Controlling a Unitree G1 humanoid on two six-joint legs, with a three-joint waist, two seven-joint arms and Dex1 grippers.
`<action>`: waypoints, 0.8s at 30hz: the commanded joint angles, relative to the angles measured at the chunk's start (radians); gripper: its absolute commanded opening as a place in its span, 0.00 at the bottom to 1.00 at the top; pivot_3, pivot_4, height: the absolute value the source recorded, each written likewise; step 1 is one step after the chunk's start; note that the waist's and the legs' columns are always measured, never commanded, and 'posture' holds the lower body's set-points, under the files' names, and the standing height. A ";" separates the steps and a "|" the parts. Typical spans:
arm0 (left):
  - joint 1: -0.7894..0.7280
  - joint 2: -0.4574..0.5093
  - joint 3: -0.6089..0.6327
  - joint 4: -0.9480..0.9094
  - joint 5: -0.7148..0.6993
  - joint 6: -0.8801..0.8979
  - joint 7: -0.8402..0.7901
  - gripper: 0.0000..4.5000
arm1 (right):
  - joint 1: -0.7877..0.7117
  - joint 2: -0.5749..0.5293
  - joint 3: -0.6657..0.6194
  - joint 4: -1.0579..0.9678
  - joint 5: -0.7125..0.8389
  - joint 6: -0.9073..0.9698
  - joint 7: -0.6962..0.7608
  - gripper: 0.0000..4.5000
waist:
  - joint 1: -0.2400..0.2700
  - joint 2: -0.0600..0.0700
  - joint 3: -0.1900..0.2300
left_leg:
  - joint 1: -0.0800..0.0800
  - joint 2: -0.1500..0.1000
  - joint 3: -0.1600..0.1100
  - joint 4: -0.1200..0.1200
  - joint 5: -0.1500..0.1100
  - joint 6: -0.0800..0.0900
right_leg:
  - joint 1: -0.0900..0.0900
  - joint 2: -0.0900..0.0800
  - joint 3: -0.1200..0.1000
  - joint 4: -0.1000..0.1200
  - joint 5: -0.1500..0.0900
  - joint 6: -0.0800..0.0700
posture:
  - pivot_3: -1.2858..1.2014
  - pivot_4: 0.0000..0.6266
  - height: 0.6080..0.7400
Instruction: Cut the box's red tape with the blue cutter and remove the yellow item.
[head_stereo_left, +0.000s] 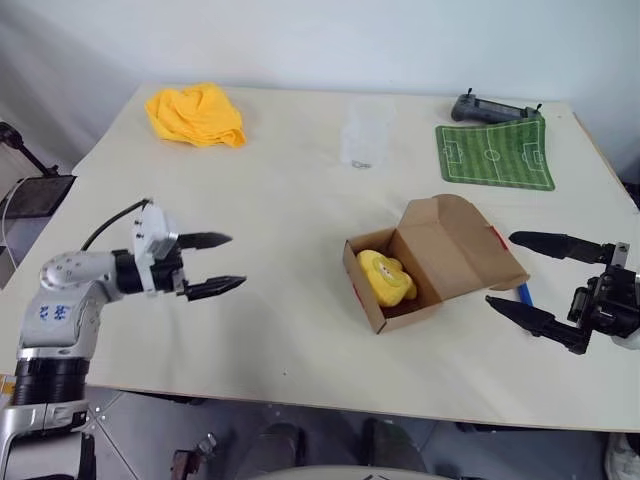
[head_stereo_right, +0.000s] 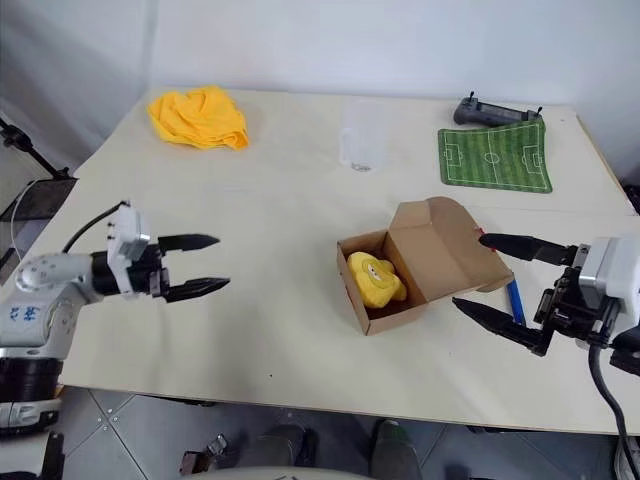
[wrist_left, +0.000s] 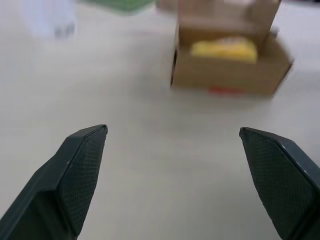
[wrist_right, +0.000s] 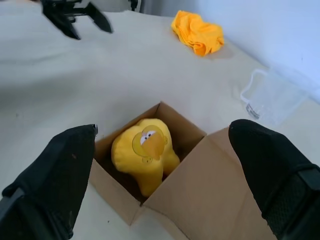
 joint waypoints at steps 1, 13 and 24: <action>-0.180 -0.021 -0.132 -0.039 -0.035 0.194 -0.042 1.00 | -0.005 -0.030 -0.071 -0.047 0.054 0.044 -0.028 1.00 | -0.005 0.000 -0.001 | 0.000 0.000 0.001 0.000 0.000 0.000 | 0.000 0.000 0.001 0.001 0.001 0.001 | 0.52 0.24 1.00; -0.430 -0.371 -0.582 0.277 0.328 -0.058 -0.013 1.00 | 0.195 0.032 -0.229 -0.208 0.086 0.140 -0.085 1.00 | -0.031 0.002 -0.001 | 0.001 0.000 0.003 -0.002 -0.004 0.002 | -0.002 0.003 0.003 -0.001 -0.002 -0.002 | 0.52 0.24 1.00; -0.470 -0.478 -0.642 0.525 0.539 -0.393 -0.003 0.76 | 0.366 0.123 -0.342 -0.345 0.146 0.150 -0.177 1.00 | -0.027 0.001 -0.001 | 0.002 0.001 0.004 -0.002 -0.004 0.002 | -0.001 0.002 0.004 -0.002 -0.002 0.000 | 0.52 0.24 1.00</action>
